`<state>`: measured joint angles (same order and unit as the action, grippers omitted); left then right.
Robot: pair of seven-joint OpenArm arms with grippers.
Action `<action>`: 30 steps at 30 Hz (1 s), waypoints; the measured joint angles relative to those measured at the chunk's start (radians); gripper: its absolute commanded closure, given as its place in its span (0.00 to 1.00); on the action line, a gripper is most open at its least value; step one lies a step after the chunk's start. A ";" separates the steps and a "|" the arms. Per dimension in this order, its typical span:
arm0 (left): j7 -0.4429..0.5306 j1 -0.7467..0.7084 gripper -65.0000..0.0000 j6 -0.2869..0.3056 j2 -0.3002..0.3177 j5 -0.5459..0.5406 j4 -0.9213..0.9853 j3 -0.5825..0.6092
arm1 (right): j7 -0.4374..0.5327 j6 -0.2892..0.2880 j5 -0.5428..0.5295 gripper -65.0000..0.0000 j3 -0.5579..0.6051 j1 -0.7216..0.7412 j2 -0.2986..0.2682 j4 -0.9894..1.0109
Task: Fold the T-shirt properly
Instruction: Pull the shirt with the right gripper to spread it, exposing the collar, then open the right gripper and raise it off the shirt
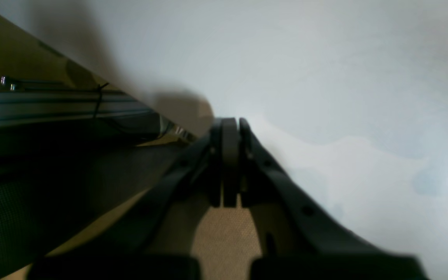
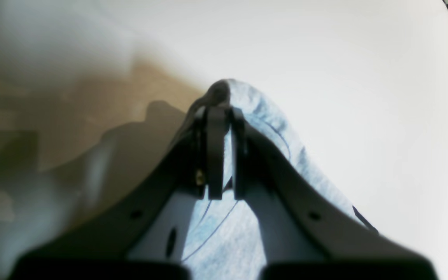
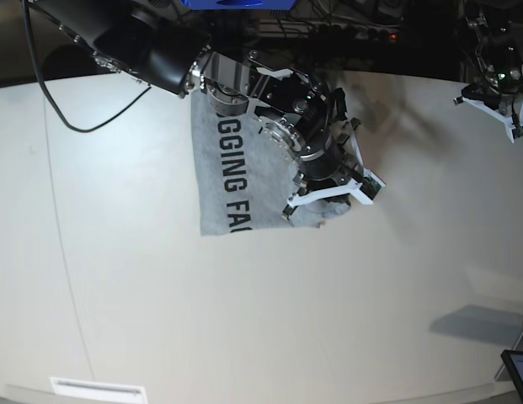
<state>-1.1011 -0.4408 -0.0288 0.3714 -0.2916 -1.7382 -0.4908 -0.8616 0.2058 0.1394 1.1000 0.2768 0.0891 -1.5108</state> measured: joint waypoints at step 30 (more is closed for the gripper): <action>0.017 -0.009 1.00 0.136 0.001 -0.018 -0.200 0.122 | -0.124 -0.040 0.127 1.00 -0.323 -0.237 -0.253 -0.399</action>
<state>-1.0840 -0.4496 0.1074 0.3721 -0.3099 -1.9377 -0.3687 -0.9855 0.1654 0.2661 0.7769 0.0395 -0.1638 -1.9102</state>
